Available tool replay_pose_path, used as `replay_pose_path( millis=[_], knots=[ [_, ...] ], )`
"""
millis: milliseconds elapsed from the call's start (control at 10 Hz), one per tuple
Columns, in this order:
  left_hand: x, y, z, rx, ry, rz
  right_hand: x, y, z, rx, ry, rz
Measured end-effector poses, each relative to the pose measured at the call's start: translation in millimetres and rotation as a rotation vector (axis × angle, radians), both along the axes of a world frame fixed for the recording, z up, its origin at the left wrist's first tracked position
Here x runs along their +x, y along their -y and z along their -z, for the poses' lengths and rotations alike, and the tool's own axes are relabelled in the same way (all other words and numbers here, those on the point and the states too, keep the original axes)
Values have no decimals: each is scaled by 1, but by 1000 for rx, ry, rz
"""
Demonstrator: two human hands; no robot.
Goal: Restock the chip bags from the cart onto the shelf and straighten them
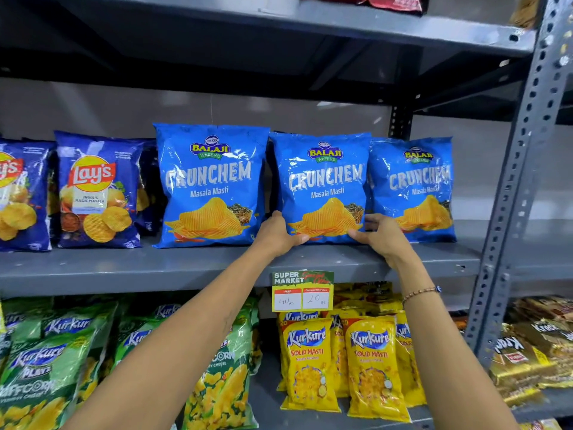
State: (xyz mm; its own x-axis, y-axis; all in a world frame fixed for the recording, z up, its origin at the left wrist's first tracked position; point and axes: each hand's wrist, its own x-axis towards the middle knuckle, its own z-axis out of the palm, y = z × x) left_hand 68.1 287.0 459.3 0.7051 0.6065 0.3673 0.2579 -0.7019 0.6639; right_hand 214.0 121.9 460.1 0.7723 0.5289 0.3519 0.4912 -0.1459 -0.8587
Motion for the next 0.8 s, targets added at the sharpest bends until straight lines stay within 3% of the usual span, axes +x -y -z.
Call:
replay_pose_path(
  millis=[500, 600, 700, 800],
  knots=[
    [-13, 30, -2, 173, -88, -187, -9, 5, 1, -2, 50, 69],
    [-19, 40, 0, 244, -52, -262, -30, 7, 4, 9, 286, 283],
    [-36, 47, 3, 342, 11, -261, -81, 14, 3, 192, 460, 364],
    [-59, 44, 7, 453, 197, -216, -151, 8, 17, 209, 564, 300]
  ],
)
